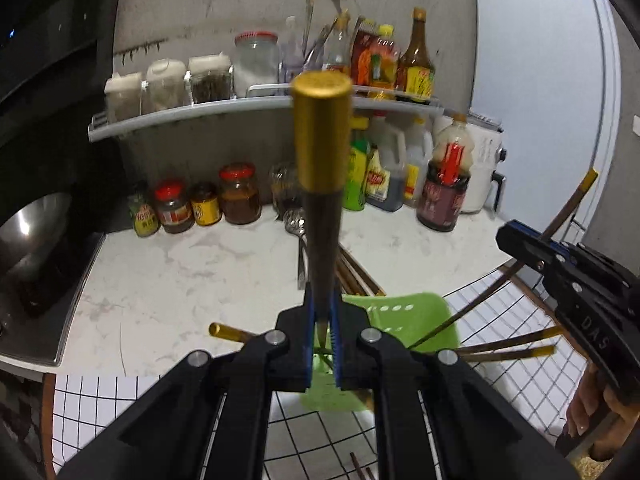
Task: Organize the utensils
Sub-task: 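Carry chopsticks upright into the green holder and open left tool while right tool opens, then move both open tools back over the remaining chopsticks on the mat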
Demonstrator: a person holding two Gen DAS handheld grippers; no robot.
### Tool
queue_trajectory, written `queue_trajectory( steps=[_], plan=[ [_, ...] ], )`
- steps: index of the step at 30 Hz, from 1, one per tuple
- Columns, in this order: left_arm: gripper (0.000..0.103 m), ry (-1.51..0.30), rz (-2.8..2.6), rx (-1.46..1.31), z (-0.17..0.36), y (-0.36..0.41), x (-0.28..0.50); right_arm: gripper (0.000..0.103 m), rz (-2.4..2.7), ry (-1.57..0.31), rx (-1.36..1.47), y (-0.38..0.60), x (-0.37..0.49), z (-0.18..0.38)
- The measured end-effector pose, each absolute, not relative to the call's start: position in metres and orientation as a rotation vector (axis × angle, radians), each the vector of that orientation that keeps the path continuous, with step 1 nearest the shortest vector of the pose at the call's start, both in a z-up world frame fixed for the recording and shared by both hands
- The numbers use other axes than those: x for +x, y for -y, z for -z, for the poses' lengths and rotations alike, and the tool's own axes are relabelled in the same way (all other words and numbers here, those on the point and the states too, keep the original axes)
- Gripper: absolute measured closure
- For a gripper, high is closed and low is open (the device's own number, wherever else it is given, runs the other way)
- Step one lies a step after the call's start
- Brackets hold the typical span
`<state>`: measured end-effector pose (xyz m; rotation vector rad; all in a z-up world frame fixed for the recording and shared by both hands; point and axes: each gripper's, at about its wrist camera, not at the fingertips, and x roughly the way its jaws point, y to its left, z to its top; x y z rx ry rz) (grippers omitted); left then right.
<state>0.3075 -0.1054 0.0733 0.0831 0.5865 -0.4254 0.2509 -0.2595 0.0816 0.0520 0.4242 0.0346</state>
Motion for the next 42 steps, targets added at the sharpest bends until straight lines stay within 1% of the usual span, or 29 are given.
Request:
queue_trajectory(
  steps=[3,4,5,6,7,8,9,13,15,16,18,24,29,33,36,38,42],
  plan=[
    [0.097,-0.6,0.425,0.047,-0.074,0.102,0.316,0.095,-0.03,-0.45,0.076,0.265,0.256,-0.077],
    [0.096,-0.599,0.418,0.047,-0.075,0.101,0.316,0.089,-0.028,-0.457,0.085,0.267,0.256,-0.078],
    [0.094,-0.596,0.413,0.046,-0.078,0.1,0.316,0.072,-0.03,-0.456,0.096,0.269,0.254,-0.081],
    [0.084,-0.587,0.403,0.042,-0.083,0.097,0.313,0.062,-0.032,-0.441,0.108,0.271,0.246,-0.087],
    [0.066,-0.573,0.399,0.035,-0.089,0.095,0.31,0.052,-0.031,-0.421,0.105,0.272,0.238,-0.093],
    [0.06,-0.548,0.402,0.026,-0.095,0.092,0.305,0.052,-0.025,-0.405,0.09,0.27,0.228,-0.1],
    [0.056,-0.515,0.405,0.02,-0.103,0.088,0.296,0.052,-0.023,-0.393,0.081,0.27,0.219,-0.106],
    [0.056,-0.432,0.35,0.025,-0.128,0.07,0.25,0.052,-0.023,-0.369,0.064,0.268,0.178,-0.122],
    [0.056,-0.429,0.295,0.037,-0.128,0.06,0.228,0.052,-0.025,-0.376,0.05,0.264,0.152,-0.12],
    [0.053,-0.432,0.264,0.048,-0.123,0.053,0.212,0.052,-0.031,-0.387,0.049,0.261,0.139,-0.115],
    [0.052,-0.467,0.197,0.077,-0.106,0.044,0.192,0.052,-0.039,-0.422,0.049,0.256,0.118,-0.099],
    [0.052,-0.683,0.134,0.125,-0.012,0.015,0.127,0.052,-0.105,-0.608,0.031,0.224,0.063,-0.016],
    [0.052,-0.816,0.118,0.167,0.051,0.008,0.084,0.052,-0.137,-0.729,0.042,0.199,0.034,0.034],
    [0.052,-0.9,0.13,0.168,0.078,0.008,0.059,0.053,-0.171,-0.814,0.058,0.175,0.017,0.057],
    [0.051,-0.93,0.168,0.157,0.088,0.011,0.048,0.055,-0.219,-0.859,0.024,0.154,0.009,0.071],
    [0.05,-0.932,0.185,0.159,0.089,0.013,0.047,0.063,-0.259,-0.886,0.005,0.14,0.009,0.078],
    [0.05,-0.92,0.192,0.154,0.086,0.014,0.051,0.069,-0.272,-0.899,-0.011,0.131,0.011,0.084]
  ],
)
